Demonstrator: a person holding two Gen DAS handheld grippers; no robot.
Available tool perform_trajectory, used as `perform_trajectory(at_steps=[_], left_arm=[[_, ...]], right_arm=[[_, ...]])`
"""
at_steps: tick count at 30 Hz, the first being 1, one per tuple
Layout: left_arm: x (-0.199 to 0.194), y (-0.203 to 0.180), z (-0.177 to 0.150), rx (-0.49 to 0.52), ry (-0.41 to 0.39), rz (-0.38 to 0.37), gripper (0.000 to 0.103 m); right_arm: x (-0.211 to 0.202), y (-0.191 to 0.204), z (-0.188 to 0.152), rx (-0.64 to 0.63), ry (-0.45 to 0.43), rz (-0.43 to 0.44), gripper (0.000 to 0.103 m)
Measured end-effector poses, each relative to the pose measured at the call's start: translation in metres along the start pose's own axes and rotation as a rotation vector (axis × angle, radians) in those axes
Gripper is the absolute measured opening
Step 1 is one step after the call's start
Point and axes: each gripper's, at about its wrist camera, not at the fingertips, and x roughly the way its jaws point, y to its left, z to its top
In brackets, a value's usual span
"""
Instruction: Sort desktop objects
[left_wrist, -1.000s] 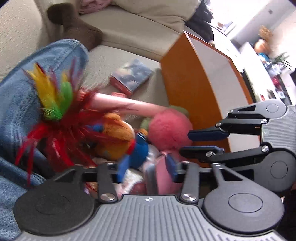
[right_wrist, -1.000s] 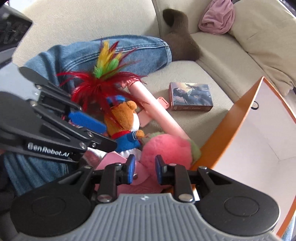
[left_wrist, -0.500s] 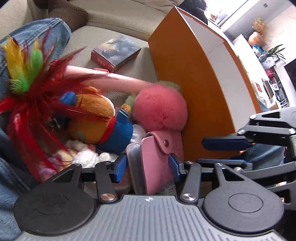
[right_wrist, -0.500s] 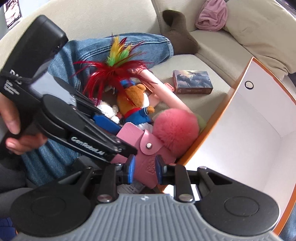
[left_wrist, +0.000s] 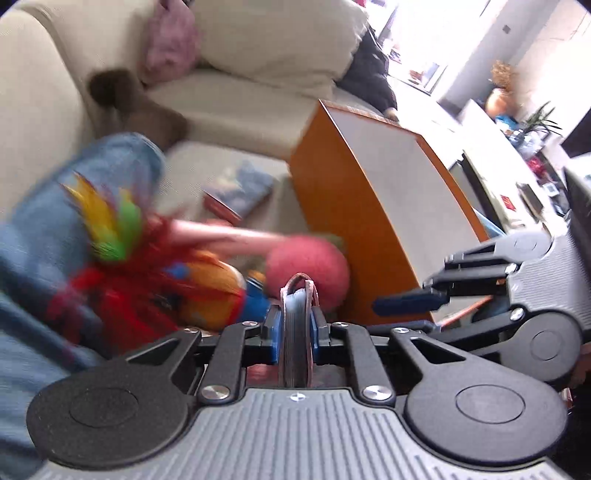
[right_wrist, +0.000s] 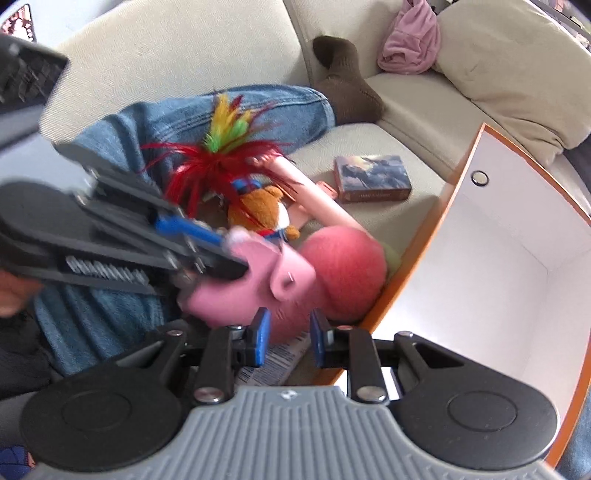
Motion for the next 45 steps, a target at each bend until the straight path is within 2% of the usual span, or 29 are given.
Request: perform_trajectory(at_steps=[4,7,8,10,13,18,21,24,26,27,28,29,32,38,41,43,45], left_arm=[[-0.012,0.001,0.003,0.021,0.012,0.025,0.017],[-0.004,0.0,0.002,0.017,0.033,0.006,0.018],[0.001,0.0,0.001,0.013,0.042,0.005,0.018],[0.007,0.002,-0.002,0.007,0.054,-0.009,0.02],[0.018,0.006,-0.005,-0.011,0.078,-0.052,0.024],[0.03,0.005,-0.015,-0.011,0.083,0.012,0.023],[0.018,0.004,-0.017,0.001,0.056,0.01,0.021],[-0.004,0.002,-0.017,0.032,0.028,0.022,0.021],[-0.016,0.002,-0.016,0.041,0.025,0.026,0.021],[-0.022,0.002,-0.017,0.041,0.029,0.031,0.021],[-0.026,0.002,-0.016,0.039,0.03,0.034,0.021],[-0.03,0.002,-0.016,0.038,0.031,0.039,0.021],[-0.039,0.002,-0.018,0.045,0.026,0.064,0.021],[-0.049,0.001,-0.023,0.037,0.001,0.079,0.021],[-0.05,-0.001,-0.025,0.041,-0.002,0.077,0.021],[-0.05,-0.002,-0.026,0.038,-0.002,0.08,0.021],[-0.05,-0.003,-0.026,0.038,-0.004,0.083,0.021]], right_arm=[[0.016,0.007,0.007,0.001,0.001,0.004,0.025],[0.038,0.013,0.013,0.004,0.025,-0.019,0.023],[0.045,0.014,0.013,0.009,0.038,-0.021,0.021],[0.055,0.014,0.014,0.021,0.058,-0.022,0.01],[0.066,0.009,0.011,0.054,0.067,-0.023,0.004],[0.069,0.01,0.008,0.052,0.054,-0.013,0.003],[0.059,0.012,0.003,0.028,0.036,-0.001,0.007],[0.041,0.021,-0.006,-0.046,0.024,0.049,0.011],[0.032,0.03,-0.012,-0.111,0.029,0.089,0.021],[0.027,0.035,-0.016,-0.141,0.028,0.109,0.037],[0.024,0.041,-0.019,-0.171,0.029,0.128,0.046],[0.021,0.046,-0.021,-0.198,0.034,0.147,0.047],[0.023,0.062,-0.029,-0.277,0.062,0.172,0.05],[0.054,0.089,-0.043,-0.413,0.122,0.087,0.051],[0.057,0.093,-0.043,-0.404,0.106,0.077,0.049],[0.052,0.093,-0.044,-0.391,0.086,0.08,0.041],[0.044,0.09,-0.045,-0.361,0.073,0.072,0.037]])
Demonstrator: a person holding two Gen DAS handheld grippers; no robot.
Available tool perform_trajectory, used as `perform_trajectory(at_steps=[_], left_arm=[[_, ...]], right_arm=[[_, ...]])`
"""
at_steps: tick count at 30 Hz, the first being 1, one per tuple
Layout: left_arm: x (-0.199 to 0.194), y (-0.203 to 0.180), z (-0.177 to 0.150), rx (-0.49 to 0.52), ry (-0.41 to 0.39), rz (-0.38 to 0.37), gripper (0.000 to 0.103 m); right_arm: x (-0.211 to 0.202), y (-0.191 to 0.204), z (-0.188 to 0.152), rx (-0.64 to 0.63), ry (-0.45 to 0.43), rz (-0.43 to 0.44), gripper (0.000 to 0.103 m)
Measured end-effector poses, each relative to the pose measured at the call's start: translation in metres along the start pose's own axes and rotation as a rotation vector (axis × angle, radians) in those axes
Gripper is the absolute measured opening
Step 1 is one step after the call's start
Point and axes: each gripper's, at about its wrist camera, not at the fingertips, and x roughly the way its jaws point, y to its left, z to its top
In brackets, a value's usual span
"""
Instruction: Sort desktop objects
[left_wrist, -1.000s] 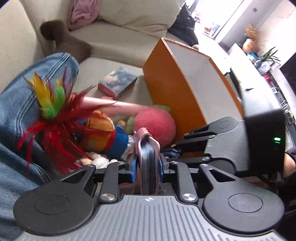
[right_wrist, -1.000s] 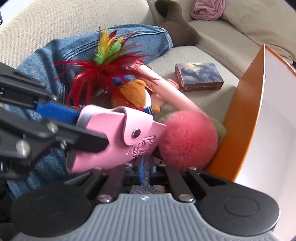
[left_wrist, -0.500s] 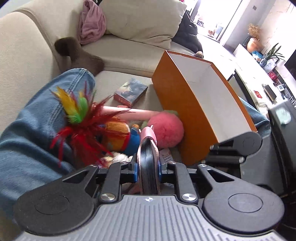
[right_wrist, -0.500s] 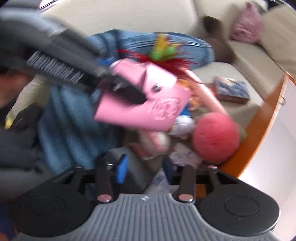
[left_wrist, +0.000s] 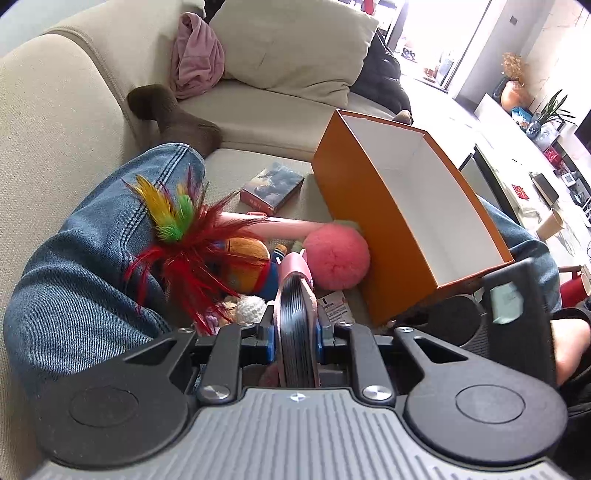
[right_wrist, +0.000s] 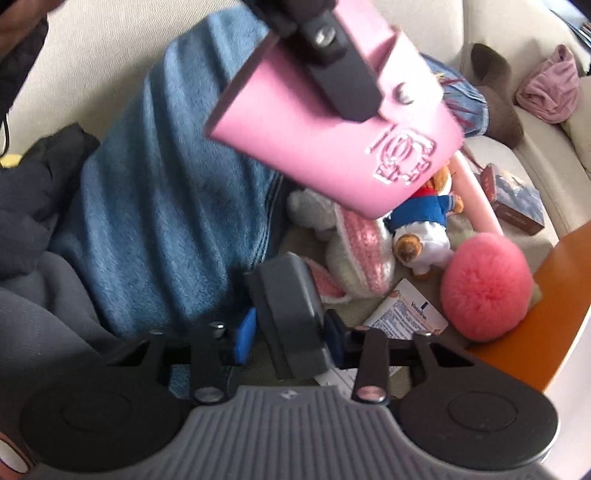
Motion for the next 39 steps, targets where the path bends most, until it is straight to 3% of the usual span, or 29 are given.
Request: perform_trajectory(at_steps=[4,10,15,18,21,25,30,39], left_arm=[[-0.005,-0.004,0.003,0.008,-0.021,-0.015,0.021],[-0.011,-0.017,0.021,0.022,-0.057,-0.082,0.021],[-0.008,-0.044,0.048,0.068,-0.084,-0.193,0.021],[0.009,-0.071,0.065,0.113,-0.047,-0.264,0.021],[0.037,-0.1,0.075,0.168,0.022,-0.295,0.021],[0.082,-0.123,0.085,0.175,0.155,-0.272,0.021],[0.124,-0.127,0.089,0.165,0.293,-0.21,0.022],[0.152,-0.131,0.096,0.156,0.41,-0.157,0.026]], right_arm=[[-0.028,-0.01,-0.009,0.096,-0.062,-0.006,0.037],[-0.098,-0.039,-0.032,0.282,-0.239,-0.067,0.035],[-0.161,-0.071,-0.068,0.501,-0.397,-0.197,0.035],[-0.177,-0.093,-0.086,0.654,-0.439,-0.302,0.035],[-0.171,-0.116,-0.106,0.786,-0.436,-0.332,0.035],[-0.147,-0.134,-0.116,0.889,-0.385,-0.3,0.035],[-0.116,-0.137,-0.118,0.91,-0.339,-0.328,0.035],[-0.073,-0.159,-0.115,0.943,-0.263,-0.239,0.035]])
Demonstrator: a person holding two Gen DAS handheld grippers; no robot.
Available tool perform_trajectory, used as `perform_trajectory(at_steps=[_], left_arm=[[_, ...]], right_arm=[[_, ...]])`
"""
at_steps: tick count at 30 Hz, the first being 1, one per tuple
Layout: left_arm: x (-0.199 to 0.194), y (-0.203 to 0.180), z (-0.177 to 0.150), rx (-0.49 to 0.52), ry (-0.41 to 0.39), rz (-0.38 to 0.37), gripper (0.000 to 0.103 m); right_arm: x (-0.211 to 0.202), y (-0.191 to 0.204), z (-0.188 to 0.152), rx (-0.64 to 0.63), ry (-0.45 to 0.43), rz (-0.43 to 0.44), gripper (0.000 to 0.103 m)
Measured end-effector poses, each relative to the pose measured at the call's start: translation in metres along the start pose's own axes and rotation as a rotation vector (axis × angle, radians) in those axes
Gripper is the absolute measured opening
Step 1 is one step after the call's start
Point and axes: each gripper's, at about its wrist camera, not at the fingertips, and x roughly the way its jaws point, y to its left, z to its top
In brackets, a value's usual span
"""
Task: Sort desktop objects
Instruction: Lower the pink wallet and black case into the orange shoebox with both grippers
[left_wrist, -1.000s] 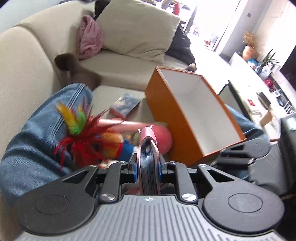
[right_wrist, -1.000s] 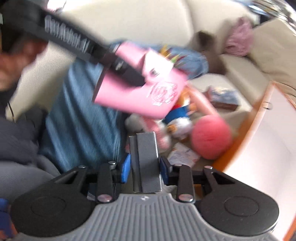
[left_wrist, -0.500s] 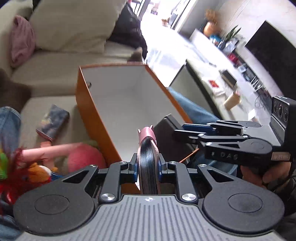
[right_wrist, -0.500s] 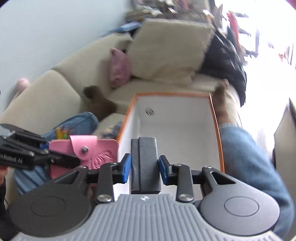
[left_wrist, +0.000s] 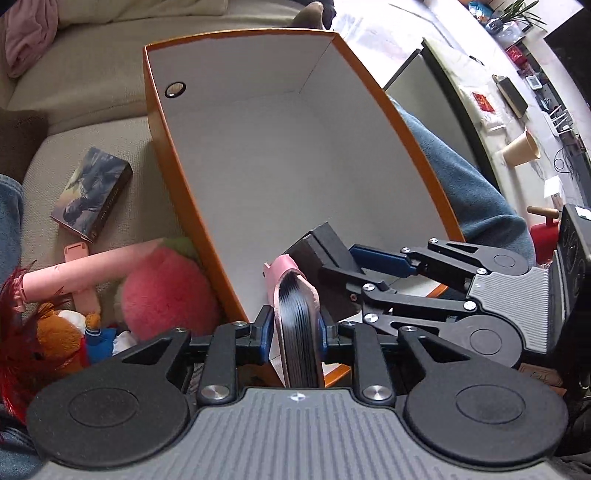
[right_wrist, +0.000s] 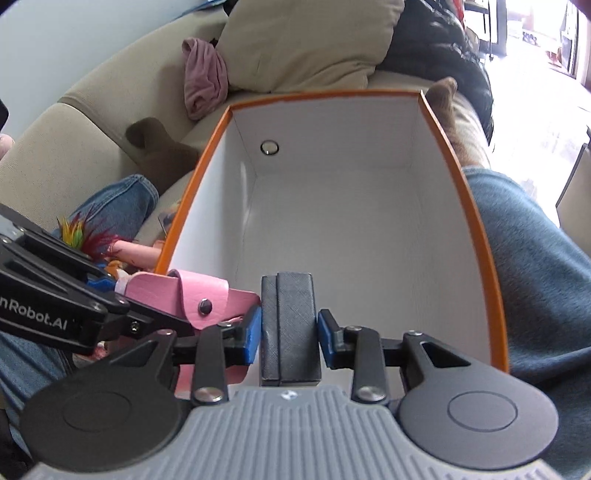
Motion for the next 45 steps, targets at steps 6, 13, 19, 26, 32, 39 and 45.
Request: perform_trajectory(at_steps=[6,13,19,26,32,39,45], left_arm=[[0.004,-0.003,0.002,0.016,0.027,0.001,0.032],[0.003,0.004,0.002,-0.009,0.013,-0.038,0.031],[0.006,0.014,-0.002,-0.052,0.023,-0.089,0.015],[-0.025,0.022,-0.019,-0.047,-0.06,-0.096,0.014],[-0.053,0.039,-0.032,-0.102,-0.225,-0.013,0.023],[-0.029,0.055,-0.047,-0.167,-0.208,-0.107,0.029],[-0.02,0.057,-0.052,-0.188,-0.218,-0.161,0.029]], right_arm=[[0.005,-0.002,-0.002,-0.008,0.026,0.0,0.035],[0.006,-0.003,0.001,0.0,0.029,0.011,0.035],[0.011,0.001,-0.001,0.003,0.05,0.059,0.035],[0.009,0.018,0.0,-0.051,0.127,0.092,0.034],[0.014,0.025,0.005,-0.053,0.187,0.114,0.034],[0.018,0.009,0.008,0.066,0.239,0.162,0.036],[0.016,-0.004,0.008,0.125,0.243,0.216,0.035]])
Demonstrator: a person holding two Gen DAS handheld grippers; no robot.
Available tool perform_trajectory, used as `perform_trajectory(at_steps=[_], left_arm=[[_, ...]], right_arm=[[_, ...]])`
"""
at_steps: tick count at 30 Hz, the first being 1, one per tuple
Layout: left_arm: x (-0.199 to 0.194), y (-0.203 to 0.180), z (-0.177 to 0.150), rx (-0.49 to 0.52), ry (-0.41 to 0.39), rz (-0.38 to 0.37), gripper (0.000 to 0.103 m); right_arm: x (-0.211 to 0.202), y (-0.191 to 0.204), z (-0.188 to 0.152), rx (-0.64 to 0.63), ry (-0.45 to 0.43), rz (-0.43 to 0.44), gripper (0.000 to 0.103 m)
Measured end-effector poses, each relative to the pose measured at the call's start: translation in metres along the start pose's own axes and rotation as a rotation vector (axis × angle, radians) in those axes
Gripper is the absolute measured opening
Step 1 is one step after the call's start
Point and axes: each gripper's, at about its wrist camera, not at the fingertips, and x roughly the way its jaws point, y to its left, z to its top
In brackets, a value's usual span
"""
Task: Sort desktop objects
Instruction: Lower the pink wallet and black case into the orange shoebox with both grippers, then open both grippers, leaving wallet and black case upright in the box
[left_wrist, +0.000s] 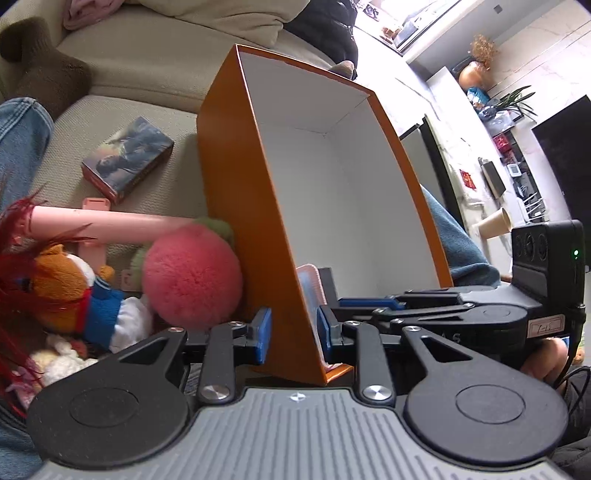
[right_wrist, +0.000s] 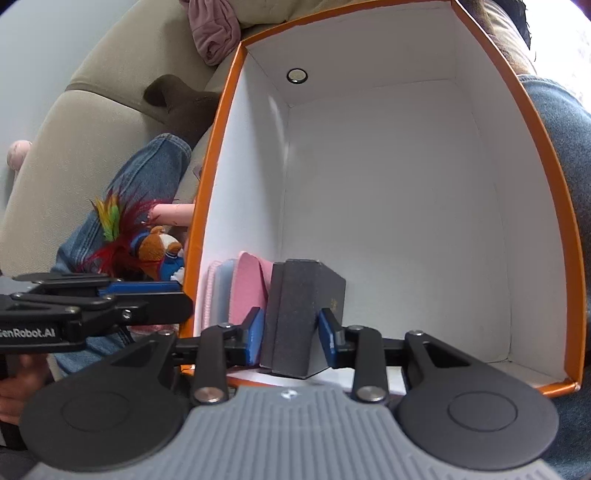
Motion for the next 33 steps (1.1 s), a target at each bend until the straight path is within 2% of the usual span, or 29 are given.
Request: perform_trajectory(at_steps=[3,5,7,9,14,17,21,25,29,31,33], left_arm=[[0.002,0.002,0.0,-0.004,-0.003,-0.008,0.029],[0.005,0.003,0.0,-0.01,0.0,-0.018,0.029],[0.007,0.005,0.0,-0.019,0.004,-0.025,0.029],[0.009,0.006,-0.001,-0.024,0.005,-0.026,0.029],[0.011,0.01,0.001,-0.029,-0.003,-0.03,0.029],[0.009,0.01,0.002,-0.03,-0.013,-0.028,0.029],[0.011,0.01,0.002,-0.028,-0.003,-0.019,0.029],[0.012,0.011,0.002,-0.032,-0.002,-0.026,0.029],[0.015,0.008,0.002,0.017,-0.004,-0.023,0.029],[0.016,0.01,0.004,0.027,0.002,-0.05,0.028],[0.017,0.014,0.006,0.039,0.01,-0.078,0.028]], right_arm=[[0.007,0.0,-0.001,0.001,0.013,0.007,0.024],[0.009,-0.005,0.0,0.019,0.02,0.024,0.025],[0.011,-0.014,0.002,0.056,0.032,0.048,0.038],[0.017,-0.022,0.004,0.085,0.04,0.069,0.047],[0.031,-0.038,0.009,0.166,0.07,0.161,0.05],[0.03,-0.043,0.008,0.184,0.086,0.228,0.044],[0.034,-0.047,0.008,0.214,0.099,0.235,0.045],[0.028,-0.045,0.008,0.205,0.09,0.202,0.053],[0.019,-0.042,0.007,0.177,0.071,0.171,0.055],[0.018,-0.043,0.006,0.178,0.071,0.171,0.054],[0.018,-0.045,0.004,0.196,0.066,0.187,0.05]])
